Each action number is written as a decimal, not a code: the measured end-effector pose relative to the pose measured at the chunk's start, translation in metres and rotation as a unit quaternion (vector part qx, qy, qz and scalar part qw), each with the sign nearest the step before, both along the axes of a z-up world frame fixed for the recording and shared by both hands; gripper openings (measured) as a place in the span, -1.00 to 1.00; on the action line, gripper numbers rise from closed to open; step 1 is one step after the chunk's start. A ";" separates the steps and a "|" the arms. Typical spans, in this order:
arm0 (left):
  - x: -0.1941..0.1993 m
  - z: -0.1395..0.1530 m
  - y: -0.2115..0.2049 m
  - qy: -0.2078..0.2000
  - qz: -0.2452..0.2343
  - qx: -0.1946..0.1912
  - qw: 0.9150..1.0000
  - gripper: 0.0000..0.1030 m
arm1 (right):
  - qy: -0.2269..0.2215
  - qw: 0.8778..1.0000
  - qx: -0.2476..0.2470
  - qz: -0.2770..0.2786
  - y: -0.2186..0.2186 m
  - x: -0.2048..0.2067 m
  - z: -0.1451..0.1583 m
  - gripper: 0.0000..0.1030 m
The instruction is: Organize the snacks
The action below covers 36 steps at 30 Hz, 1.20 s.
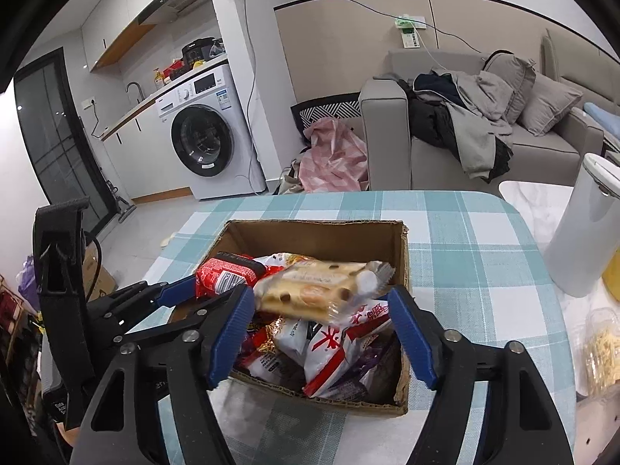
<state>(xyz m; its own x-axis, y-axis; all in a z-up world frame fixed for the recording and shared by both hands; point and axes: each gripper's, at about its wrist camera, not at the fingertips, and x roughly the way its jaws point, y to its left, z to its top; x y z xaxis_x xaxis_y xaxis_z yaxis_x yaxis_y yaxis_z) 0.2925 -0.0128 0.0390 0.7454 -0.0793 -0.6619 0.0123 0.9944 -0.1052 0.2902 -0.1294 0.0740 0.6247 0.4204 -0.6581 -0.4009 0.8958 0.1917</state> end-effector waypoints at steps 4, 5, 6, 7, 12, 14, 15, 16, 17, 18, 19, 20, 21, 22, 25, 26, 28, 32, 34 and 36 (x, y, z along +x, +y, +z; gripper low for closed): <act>-0.004 0.004 0.004 -0.002 0.005 -0.004 1.000 -0.15 | -0.003 1.000 0.002 -0.005 -0.004 -0.002 0.002 0.66; -0.006 0.006 0.004 -0.006 0.004 -0.004 1.000 -0.12 | -0.003 1.000 0.002 -0.006 -0.005 -0.003 0.003 0.76; -0.008 0.009 0.005 -0.010 0.004 -0.003 1.000 0.00 | -0.004 1.000 0.002 -0.010 -0.007 -0.003 0.004 0.80; -0.011 0.012 0.006 -0.017 0.006 -0.001 1.000 0.23 | -0.005 1.000 0.001 -0.014 -0.008 -0.004 0.004 0.87; -0.023 0.025 0.013 -0.036 0.007 -0.012 0.999 0.69 | -0.002 1.000 0.002 -0.015 -0.011 -0.007 0.004 0.98; -0.027 0.028 0.016 -0.036 0.012 -0.012 0.999 0.91 | -0.007 1.000 0.001 -0.014 -0.011 -0.009 0.005 0.99; -0.030 0.030 0.018 -0.042 0.016 -0.012 0.999 0.99 | -0.009 1.000 0.002 -0.012 -0.011 -0.011 0.005 0.99; -0.033 0.032 0.019 -0.046 0.017 -0.013 0.999 0.99 | -0.011 1.000 0.003 -0.011 -0.012 -0.013 0.006 0.99; -0.037 0.034 0.020 -0.048 0.016 -0.014 0.999 0.99 | -0.014 1.000 0.003 -0.010 -0.012 -0.014 0.007 0.99; -0.040 0.035 0.021 -0.049 0.016 -0.015 0.999 0.99 | -0.018 1.000 0.003 -0.010 -0.012 -0.016 0.008 0.99; -0.043 0.036 0.022 -0.050 0.017 -0.015 0.998 0.99 | -0.021 1.000 0.004 -0.008 -0.012 -0.018 0.008 0.99; -0.047 0.038 0.023 -0.053 0.019 -0.014 0.998 0.99 | -0.024 1.000 0.006 -0.006 -0.012 -0.021 0.009 0.99; -0.050 0.039 0.023 -0.054 0.022 -0.012 0.998 0.99 | -0.027 1.000 0.007 -0.004 -0.013 -0.023 0.010 0.99; -0.054 0.041 0.024 -0.056 0.024 -0.010 0.998 0.99 | -0.030 1.000 0.008 -0.003 -0.014 -0.027 0.011 0.99; -0.067 0.045 0.025 -0.064 0.026 -0.009 0.998 0.99 | -0.040 0.999 0.014 0.002 -0.016 -0.036 0.013 0.99; -0.071 0.046 0.026 -0.067 0.026 -0.009 0.997 0.99 | -0.043 0.999 0.015 0.003 -0.016 -0.038 0.014 0.99; -0.082 0.048 0.027 -0.073 0.026 -0.007 0.997 0.99 | -0.051 0.999 0.015 0.007 -0.018 -0.046 0.016 0.99; -0.102 0.049 0.025 -0.086 0.026 0.002 0.996 0.99 | -0.072 0.997 0.019 0.011 -0.023 -0.063 0.018 0.99; -0.112 0.048 0.025 -0.090 0.026 0.008 0.996 0.99 | -0.083 0.996 0.024 0.013 -0.028 -0.072 0.019 0.99; -0.123 0.046 0.024 -0.095 0.024 0.010 0.995 0.99 | -0.093 0.995 0.027 0.015 -0.032 -0.082 0.018 0.99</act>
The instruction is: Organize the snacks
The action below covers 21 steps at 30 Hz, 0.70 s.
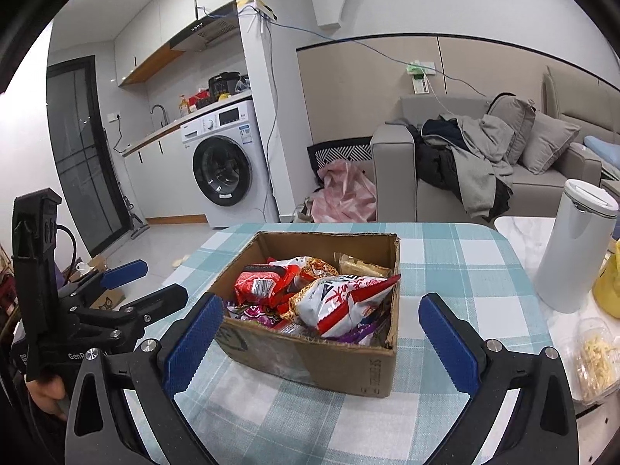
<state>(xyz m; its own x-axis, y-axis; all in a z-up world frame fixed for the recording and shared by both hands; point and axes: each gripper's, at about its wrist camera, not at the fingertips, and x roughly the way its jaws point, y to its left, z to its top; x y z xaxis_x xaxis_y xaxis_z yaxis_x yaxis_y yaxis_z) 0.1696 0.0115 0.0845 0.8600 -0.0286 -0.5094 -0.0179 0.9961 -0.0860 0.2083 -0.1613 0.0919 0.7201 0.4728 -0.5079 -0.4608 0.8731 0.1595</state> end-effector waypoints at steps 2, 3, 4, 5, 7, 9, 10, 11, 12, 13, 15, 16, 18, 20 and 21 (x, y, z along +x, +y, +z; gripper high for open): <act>-0.011 -0.004 0.001 -0.006 -0.001 0.001 1.000 0.99 | -0.012 1.000 0.004 0.005 -0.004 -0.011 -0.002 0.99; -0.016 -0.006 0.001 -0.008 0.000 0.001 1.000 0.99 | -0.015 1.000 0.004 0.006 -0.005 -0.015 -0.002 0.99; -0.022 -0.008 0.002 -0.011 0.000 0.000 1.000 0.99 | -0.020 1.000 0.004 0.008 -0.006 -0.020 -0.003 0.99; -0.027 -0.011 0.002 -0.014 0.000 0.001 1.000 0.99 | -0.025 1.000 0.002 0.010 -0.007 -0.025 -0.005 0.99; -0.037 -0.014 0.005 -0.021 0.004 0.002 1.000 0.99 | -0.037 0.999 -0.005 0.011 -0.009 -0.033 -0.007 0.99; -0.045 -0.017 0.007 -0.023 0.004 0.000 1.000 0.99 | -0.044 0.999 -0.009 0.012 -0.009 -0.043 -0.012 0.99; -0.050 -0.019 0.007 -0.025 0.003 -0.001 1.000 0.99 | -0.046 0.999 -0.010 0.013 -0.010 -0.048 -0.015 0.99; -0.055 -0.021 0.008 -0.029 0.002 -0.002 1.000 0.99 | -0.046 0.999 -0.011 0.015 -0.010 -0.050 -0.017 0.99; -0.059 -0.023 0.009 -0.031 0.001 -0.003 1.000 0.99 | -0.050 0.999 -0.011 0.016 -0.011 -0.055 -0.020 0.99; -0.064 -0.025 0.009 -0.033 0.000 -0.001 0.999 0.99 | -0.054 0.998 -0.012 0.016 -0.011 -0.058 -0.022 0.99; -0.070 -0.030 0.009 -0.035 -0.002 0.006 0.999 0.99 | -0.060 0.998 -0.010 0.016 -0.015 -0.066 -0.028 0.99; -0.074 -0.033 0.009 -0.035 -0.004 0.009 0.999 0.99 | -0.061 0.998 -0.006 0.016 -0.016 -0.069 -0.031 0.99; -0.079 -0.038 0.008 -0.033 -0.003 0.013 0.999 0.99 | -0.063 0.998 0.000 0.013 -0.020 -0.073 -0.036 0.99; -0.083 -0.044 0.011 -0.033 -0.002 0.009 0.999 0.99 | -0.067 0.998 0.007 0.009 -0.024 -0.076 -0.040 0.99; -0.085 -0.047 0.011 -0.034 -0.002 0.005 0.999 0.99 | -0.068 0.998 0.012 0.007 -0.026 -0.078 -0.042 0.99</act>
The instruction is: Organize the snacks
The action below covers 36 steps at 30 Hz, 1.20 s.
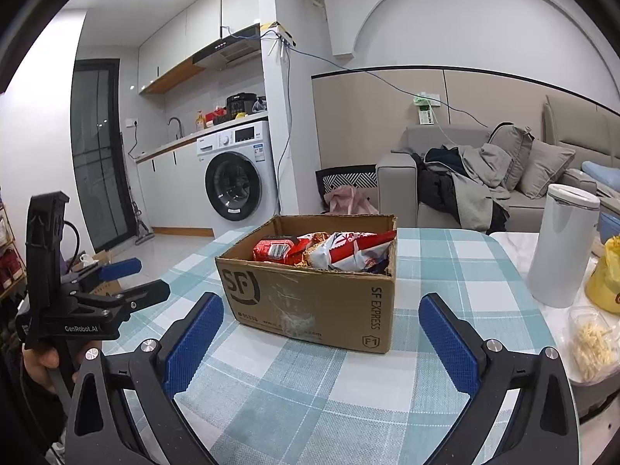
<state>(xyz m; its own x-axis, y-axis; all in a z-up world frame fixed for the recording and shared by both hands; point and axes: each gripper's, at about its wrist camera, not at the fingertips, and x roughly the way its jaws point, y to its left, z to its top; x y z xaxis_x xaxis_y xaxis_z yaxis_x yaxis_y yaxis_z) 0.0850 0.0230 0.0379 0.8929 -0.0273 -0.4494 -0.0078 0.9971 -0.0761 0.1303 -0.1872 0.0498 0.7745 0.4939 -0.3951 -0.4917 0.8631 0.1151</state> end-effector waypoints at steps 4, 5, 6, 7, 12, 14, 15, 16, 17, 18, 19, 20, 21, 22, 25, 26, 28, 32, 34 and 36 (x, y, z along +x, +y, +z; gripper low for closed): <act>-0.006 -0.006 0.000 -0.015 0.007 0.002 1.000 0.99 | -0.008 1.000 0.009 -0.007 -0.007 -0.003 -0.005 0.99; -0.006 -0.007 0.000 -0.016 0.008 0.001 1.000 0.99 | -0.011 1.000 0.009 -0.009 -0.008 -0.004 -0.006 0.99; -0.005 -0.010 -0.001 -0.016 0.011 0.002 1.000 0.99 | -0.013 1.000 0.009 -0.010 -0.009 -0.004 -0.007 0.99; -0.006 -0.012 0.000 -0.016 0.014 0.002 1.000 0.99 | -0.015 1.000 0.009 -0.011 -0.010 -0.006 -0.007 0.99; -0.006 -0.016 0.000 -0.022 0.021 0.005 1.000 0.99 | -0.028 0.999 0.010 -0.011 -0.012 -0.010 -0.009 0.99; -0.006 -0.018 0.001 -0.026 0.024 0.004 0.999 0.99 | -0.030 0.999 0.009 -0.010 -0.012 -0.011 -0.011 0.99; -0.006 -0.018 0.001 -0.027 0.024 0.004 0.999 0.99 | -0.031 0.999 0.009 -0.010 -0.012 -0.011 -0.012 0.99; -0.005 -0.019 0.001 -0.027 0.024 0.005 0.999 0.99 | -0.032 0.999 0.009 -0.010 -0.011 -0.012 -0.012 0.99; -0.006 -0.019 0.001 -0.028 0.024 0.004 0.999 0.99 | -0.034 0.999 0.008 -0.010 -0.011 -0.012 -0.013 0.99; -0.006 -0.019 0.001 -0.028 0.023 0.003 0.999 0.99 | -0.035 0.999 0.008 -0.010 -0.011 -0.013 -0.013 0.99; -0.005 -0.020 0.001 -0.029 0.023 0.003 0.999 0.99 | -0.036 0.999 0.008 -0.010 -0.011 -0.013 -0.014 0.99; -0.005 -0.020 0.001 -0.030 0.024 0.003 0.999 0.99 | -0.038 0.999 0.008 -0.011 -0.012 -0.013 -0.014 0.99; -0.004 -0.021 0.001 -0.030 0.023 0.003 0.999 0.99 | -0.039 0.999 0.007 -0.013 -0.012 -0.014 -0.015 0.99; -0.004 -0.021 0.002 -0.029 0.023 0.002 0.999 0.99 | -0.040 0.999 0.008 -0.013 -0.012 -0.014 -0.015 0.99; -0.005 -0.021 0.002 -0.030 0.025 0.001 0.999 0.99 | -0.042 0.999 0.004 -0.015 -0.012 -0.016 -0.019 0.99; -0.005 -0.020 0.002 -0.030 0.026 -0.001 0.999 0.99 | -0.038 0.999 -0.001 -0.015 -0.011 -0.015 -0.020 0.99; -0.005 -0.020 0.002 -0.031 0.026 -0.002 0.999 0.99 | -0.039 0.999 0.001 -0.013 -0.013 -0.017 -0.021 0.99; -0.006 -0.019 0.003 -0.031 0.025 -0.001 0.999 0.99 | -0.040 0.999 0.005 -0.016 -0.015 -0.016 -0.021 0.99; -0.006 -0.020 0.003 -0.030 0.024 0.001 0.999 0.99 | -0.038 0.999 0.006 -0.017 -0.015 -0.015 -0.022 0.99; -0.006 -0.020 0.004 -0.030 0.027 0.001 0.999 0.99 | -0.036 0.999 0.007 -0.016 -0.016 -0.014 -0.022 0.99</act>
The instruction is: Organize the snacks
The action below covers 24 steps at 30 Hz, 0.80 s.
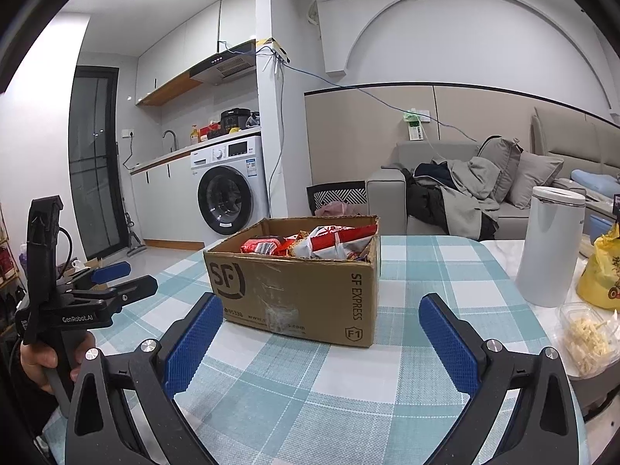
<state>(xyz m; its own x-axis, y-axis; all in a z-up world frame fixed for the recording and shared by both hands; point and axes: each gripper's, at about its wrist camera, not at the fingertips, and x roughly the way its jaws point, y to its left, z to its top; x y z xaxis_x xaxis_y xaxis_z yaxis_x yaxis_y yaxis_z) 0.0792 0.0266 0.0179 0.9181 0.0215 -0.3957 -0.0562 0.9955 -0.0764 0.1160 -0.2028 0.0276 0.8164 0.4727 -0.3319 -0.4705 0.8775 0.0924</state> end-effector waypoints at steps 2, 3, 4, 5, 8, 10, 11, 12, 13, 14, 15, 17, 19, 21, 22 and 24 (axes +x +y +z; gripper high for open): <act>0.000 0.000 0.000 0.001 0.000 -0.001 1.000 0.99 | 0.000 1.000 -0.002 -0.001 0.001 0.001 0.000 0.99; 0.001 -0.001 0.000 0.002 0.000 -0.001 1.000 0.99 | -0.001 1.000 -0.003 0.000 0.001 0.000 0.000 0.99; 0.000 0.000 0.000 0.001 0.000 -0.001 1.000 0.99 | -0.001 1.000 -0.004 0.001 0.001 0.000 0.000 0.99; 0.001 0.000 0.000 0.001 0.000 -0.001 1.000 0.99 | -0.002 1.000 -0.006 0.001 0.002 0.000 -0.001 0.99; 0.000 0.000 0.000 0.001 0.000 -0.001 1.000 0.99 | -0.004 1.000 -0.010 0.001 0.004 0.000 -0.001 0.99; 0.000 0.000 0.000 0.001 -0.001 -0.001 1.000 0.99 | -0.004 1.000 -0.010 0.001 0.003 -0.001 -0.001 0.99; 0.000 0.000 0.000 0.002 0.000 -0.001 1.000 0.99 | -0.003 1.000 -0.010 0.001 0.003 -0.001 -0.002 0.99; 0.000 0.000 0.000 0.002 -0.001 -0.001 1.000 0.99 | -0.004 1.000 -0.009 0.001 0.003 -0.001 -0.001 0.99; 0.000 0.000 0.000 0.002 -0.001 -0.001 1.000 0.99 | -0.003 1.000 -0.009 0.001 0.003 -0.001 -0.001 0.99; 0.000 0.000 0.000 0.002 -0.001 -0.001 1.000 0.99 | -0.003 1.000 -0.009 0.000 0.003 -0.001 -0.001 0.99; 0.000 0.000 0.000 0.002 -0.001 0.000 1.000 0.99 | -0.003 1.000 -0.009 0.001 0.003 -0.001 -0.001 0.99; 0.000 0.000 0.000 0.002 -0.001 0.000 1.000 0.99 | -0.004 1.000 -0.010 0.001 0.003 -0.001 -0.001 0.99; 0.001 0.000 0.000 0.002 -0.001 0.000 1.000 0.99 | -0.004 1.000 -0.012 0.001 0.004 -0.001 -0.002 0.99; 0.000 0.000 0.000 0.002 -0.001 0.000 1.000 0.99 | -0.006 1.000 -0.014 0.000 0.004 -0.002 -0.002 0.99; 0.000 0.000 0.000 0.002 -0.001 0.000 1.000 0.99 | -0.006 1.000 -0.016 0.000 0.005 -0.002 -0.002 0.99; 0.001 0.000 -0.001 0.002 -0.001 0.000 1.000 0.99 | -0.007 1.000 -0.018 0.000 0.006 -0.002 -0.002 0.99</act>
<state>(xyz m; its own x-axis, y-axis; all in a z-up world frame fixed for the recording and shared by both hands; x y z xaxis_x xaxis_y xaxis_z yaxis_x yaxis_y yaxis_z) 0.0803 0.0259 0.0177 0.9167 0.0191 -0.3991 -0.0539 0.9956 -0.0760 0.1137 -0.1972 0.0255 0.8208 0.4615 -0.3366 -0.4722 0.8798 0.0547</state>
